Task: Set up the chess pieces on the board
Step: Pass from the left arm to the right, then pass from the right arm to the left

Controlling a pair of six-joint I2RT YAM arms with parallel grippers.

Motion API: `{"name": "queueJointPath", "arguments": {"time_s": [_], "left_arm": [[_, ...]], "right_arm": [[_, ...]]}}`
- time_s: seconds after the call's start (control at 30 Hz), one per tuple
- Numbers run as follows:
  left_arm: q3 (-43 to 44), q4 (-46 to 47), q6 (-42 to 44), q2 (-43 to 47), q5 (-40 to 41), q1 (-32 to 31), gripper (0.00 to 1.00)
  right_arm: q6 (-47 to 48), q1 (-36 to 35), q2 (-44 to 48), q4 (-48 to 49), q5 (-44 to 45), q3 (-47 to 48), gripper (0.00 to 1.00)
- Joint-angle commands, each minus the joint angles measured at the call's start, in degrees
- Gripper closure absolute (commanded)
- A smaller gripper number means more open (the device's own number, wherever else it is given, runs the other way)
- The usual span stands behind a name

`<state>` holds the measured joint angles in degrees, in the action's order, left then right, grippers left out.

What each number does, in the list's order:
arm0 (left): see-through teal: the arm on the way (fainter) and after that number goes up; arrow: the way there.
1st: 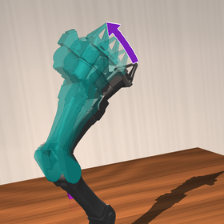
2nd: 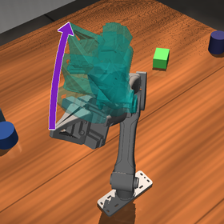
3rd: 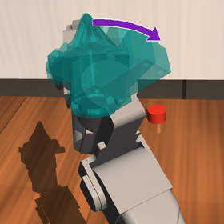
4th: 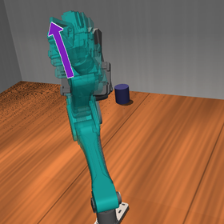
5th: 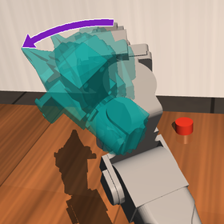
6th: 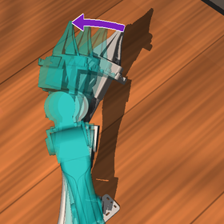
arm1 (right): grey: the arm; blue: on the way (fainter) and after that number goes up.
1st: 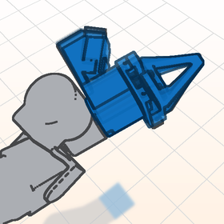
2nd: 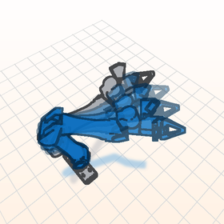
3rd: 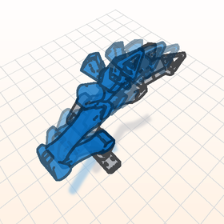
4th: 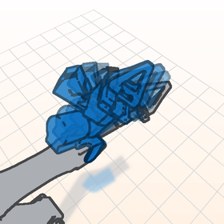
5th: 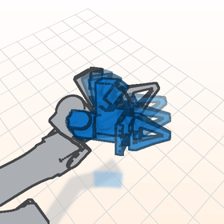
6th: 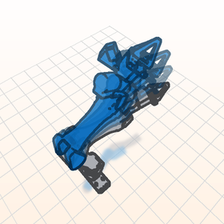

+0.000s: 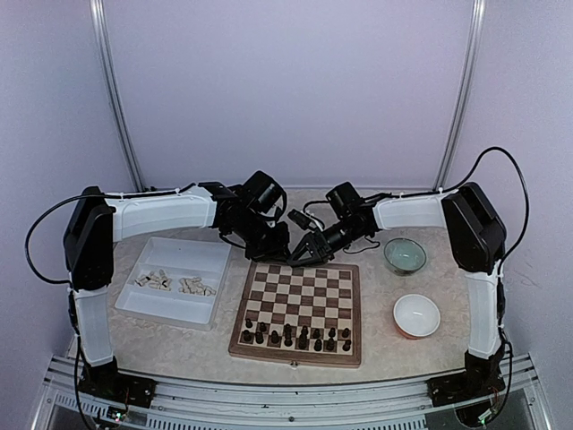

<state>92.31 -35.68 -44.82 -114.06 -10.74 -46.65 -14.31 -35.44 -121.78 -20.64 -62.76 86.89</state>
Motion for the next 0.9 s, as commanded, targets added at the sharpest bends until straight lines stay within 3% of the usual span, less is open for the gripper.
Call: {"name": "queueJointPath", "arguments": {"time_s": [0.0,0.13,0.3,0.5,0.73,0.87], "left_arm": [[1.73,-0.71,0.36,2.10,0.21,-0.63,0.98],[1.81,-0.75,0.47,2.35,0.80,-0.80,0.98],[1.91,-1.09,0.82,2.85,2.13,-0.90,0.90],[0.41,0.07,1.34,7.55,7.75,-0.62,0.77],[-13.62,20.09,-1.96,17.59,4.52,0.54,0.69],[-16.99,24.74,-3.80,18.55,1.38,0.68,0.66]], "right_arm": [[-2.10,0.18,-0.75,2.58,-2.18,-1.30,0.71],[-3.34,0.46,-0.90,3.62,-2.66,-1.86,0.79],[-3.43,0.71,-0.71,4.27,-3.34,-2.40,0.91],[1.63,1.53,2.19,4.83,-4.81,-4.36,0.94],[8.55,1.69,9.08,10.28,-6.29,-10.37,0.95],[10.64,1.78,12.01,12.98,-7.26,-12.73,0.95]]}}
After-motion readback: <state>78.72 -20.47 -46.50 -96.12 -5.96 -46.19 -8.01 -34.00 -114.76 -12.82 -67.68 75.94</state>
